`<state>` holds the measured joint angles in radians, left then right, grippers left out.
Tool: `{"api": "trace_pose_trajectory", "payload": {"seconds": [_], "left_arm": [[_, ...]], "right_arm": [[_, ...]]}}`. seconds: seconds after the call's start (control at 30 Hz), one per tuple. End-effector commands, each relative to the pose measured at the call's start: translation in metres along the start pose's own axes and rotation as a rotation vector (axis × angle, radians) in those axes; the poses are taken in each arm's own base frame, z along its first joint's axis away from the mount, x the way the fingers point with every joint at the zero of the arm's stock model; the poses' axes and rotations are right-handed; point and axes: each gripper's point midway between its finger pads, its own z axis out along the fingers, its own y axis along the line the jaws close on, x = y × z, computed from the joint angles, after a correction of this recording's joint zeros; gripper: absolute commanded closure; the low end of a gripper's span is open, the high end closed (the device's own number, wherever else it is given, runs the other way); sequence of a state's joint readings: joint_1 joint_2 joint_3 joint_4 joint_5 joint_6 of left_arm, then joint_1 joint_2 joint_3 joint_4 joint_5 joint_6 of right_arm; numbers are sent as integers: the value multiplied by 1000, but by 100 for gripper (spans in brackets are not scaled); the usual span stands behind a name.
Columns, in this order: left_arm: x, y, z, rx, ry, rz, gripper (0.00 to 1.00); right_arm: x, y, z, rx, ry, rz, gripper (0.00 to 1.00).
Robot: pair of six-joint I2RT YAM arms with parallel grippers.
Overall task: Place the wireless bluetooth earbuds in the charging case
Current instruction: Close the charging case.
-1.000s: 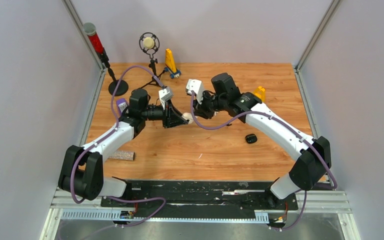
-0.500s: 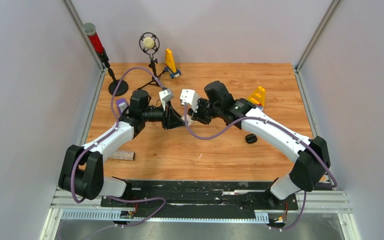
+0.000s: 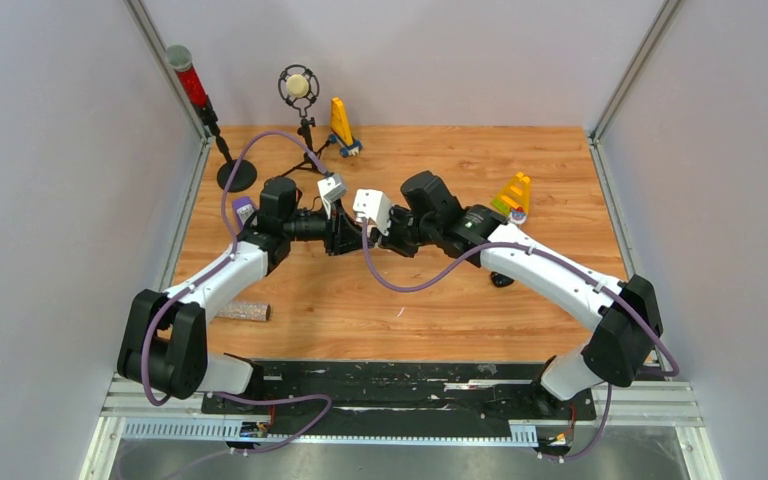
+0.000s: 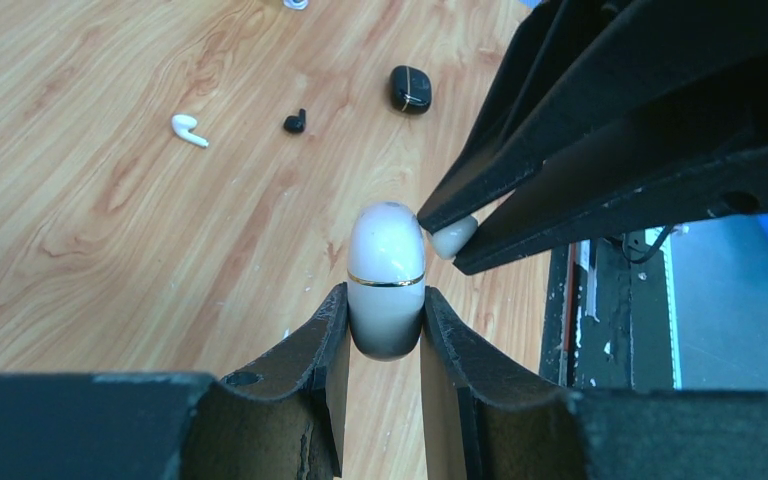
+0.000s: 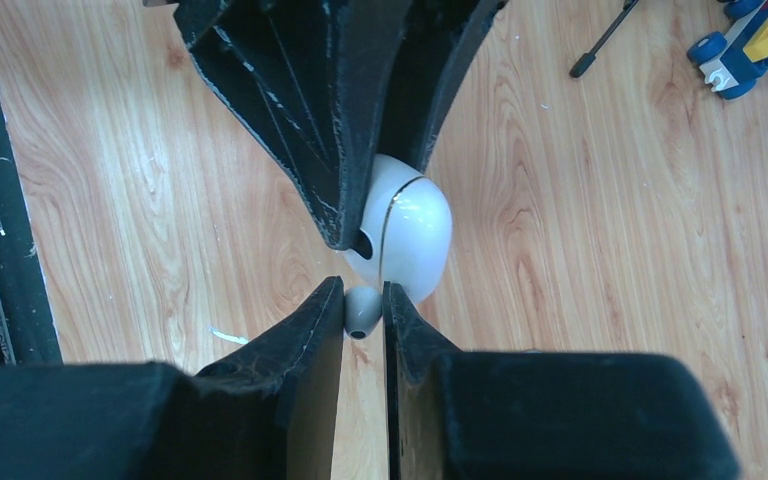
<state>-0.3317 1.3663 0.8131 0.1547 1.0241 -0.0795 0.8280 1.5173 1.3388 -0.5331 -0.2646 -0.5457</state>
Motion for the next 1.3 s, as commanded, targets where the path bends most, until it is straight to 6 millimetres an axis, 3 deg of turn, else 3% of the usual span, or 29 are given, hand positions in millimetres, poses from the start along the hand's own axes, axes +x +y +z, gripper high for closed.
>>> {"api": "trace_pose_trajectory", "payload": {"seconds": [0.0, 0.1, 0.47, 0.83, 1.13, 1.27], "left_arm": [[-29, -12, 3, 63, -50, 110, 93], [-28, -13, 3, 67, -47, 112, 100], [-25, -27, 2, 115, -36, 159, 100], [-24, -40, 3, 155, -29, 192, 100], [-24, -41, 4, 156, -25, 197, 100], [-23, -37, 5, 140, -21, 179, 100]], "right_arm": [[-15, -9, -2, 63, -43, -21, 83], [-16, -17, -1, 103, -37, -14, 83], [-11, -29, 3, 136, -14, -15, 83], [-2, -60, -2, 185, -5, 32, 83], [-17, -61, -23, 203, -42, 5, 83], [-27, -46, -41, 147, -82, -20, 83]]}}
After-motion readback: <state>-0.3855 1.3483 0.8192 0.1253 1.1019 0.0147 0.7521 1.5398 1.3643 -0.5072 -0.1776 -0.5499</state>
